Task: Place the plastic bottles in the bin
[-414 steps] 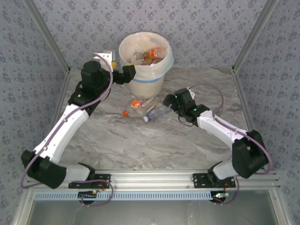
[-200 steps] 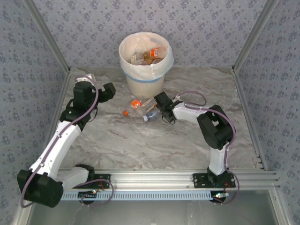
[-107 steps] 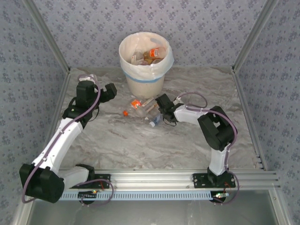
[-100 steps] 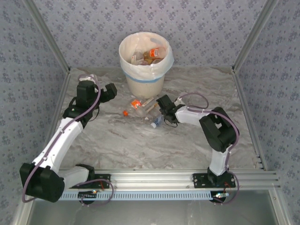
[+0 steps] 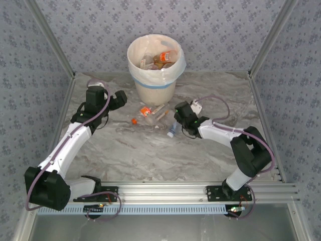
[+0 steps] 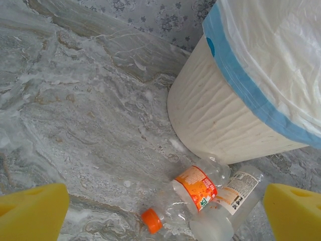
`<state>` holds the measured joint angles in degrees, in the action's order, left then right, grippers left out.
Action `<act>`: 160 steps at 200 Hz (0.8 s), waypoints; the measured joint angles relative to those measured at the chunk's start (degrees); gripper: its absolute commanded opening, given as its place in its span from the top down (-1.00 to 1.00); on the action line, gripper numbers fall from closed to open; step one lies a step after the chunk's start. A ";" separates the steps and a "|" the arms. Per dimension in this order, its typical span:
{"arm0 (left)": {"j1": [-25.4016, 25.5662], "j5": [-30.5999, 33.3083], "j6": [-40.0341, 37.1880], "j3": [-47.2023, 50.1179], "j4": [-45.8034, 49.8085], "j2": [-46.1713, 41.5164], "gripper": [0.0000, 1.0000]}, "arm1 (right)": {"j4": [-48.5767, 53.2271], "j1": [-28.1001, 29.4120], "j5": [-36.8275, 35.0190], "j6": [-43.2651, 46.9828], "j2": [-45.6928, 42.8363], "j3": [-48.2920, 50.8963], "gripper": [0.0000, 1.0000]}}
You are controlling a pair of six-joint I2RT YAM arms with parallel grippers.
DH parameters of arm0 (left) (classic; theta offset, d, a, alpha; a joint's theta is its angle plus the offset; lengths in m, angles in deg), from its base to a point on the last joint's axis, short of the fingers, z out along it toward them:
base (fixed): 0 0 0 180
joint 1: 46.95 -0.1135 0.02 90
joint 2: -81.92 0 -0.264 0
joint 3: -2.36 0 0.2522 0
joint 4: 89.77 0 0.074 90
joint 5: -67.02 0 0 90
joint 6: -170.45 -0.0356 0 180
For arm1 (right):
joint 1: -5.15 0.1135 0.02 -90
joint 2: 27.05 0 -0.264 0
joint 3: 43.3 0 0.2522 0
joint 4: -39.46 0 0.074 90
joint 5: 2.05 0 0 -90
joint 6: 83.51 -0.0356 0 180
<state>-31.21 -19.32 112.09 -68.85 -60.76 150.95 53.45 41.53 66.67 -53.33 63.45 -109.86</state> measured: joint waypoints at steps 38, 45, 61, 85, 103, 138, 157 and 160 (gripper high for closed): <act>0.00 -0.24 0.66 0.26 0.00 0.52 -0.99 | -3.69 0.00 0.02 5.09 -4.94 0.09 0.30; 0.00 -0.31 0.85 0.28 0.00 0.70 -0.99 | -4.42 0.00 0.02 5.70 -5.64 0.13 0.30; -0.02 -0.66 1.01 0.31 0.02 1.05 -0.99 | -5.84 0.00 0.00 7.04 -7.21 0.28 0.30; -0.02 -1.01 1.05 0.31 0.02 1.66 -0.99 | -7.37 -0.02 0.00 9.09 -9.68 0.39 0.31; -0.02 -1.29 1.05 0.31 0.04 2.01 -0.99 | -8.09 -0.33 0.04 11.21 -11.96 0.35 0.32; -0.02 -1.44 1.27 0.31 0.07 2.12 -0.99 | -7.76 -4.22 3.21 14.23 -14.12 -3.72 0.34; -0.02 -1.51 1.55 0.31 0.09 2.29 -0.99 | -6.08 -7.74 6.88 15.34 -13.09 -9.57 0.34; -0.02 -1.51 1.64 0.31 0.09 2.34 -0.99 | -5.99 -8.15 7.45 15.61 -12.79 -10.62 0.34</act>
<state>-31.23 -20.83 113.73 -68.55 -60.68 153.29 47.46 33.38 74.13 -37.72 50.66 -120.48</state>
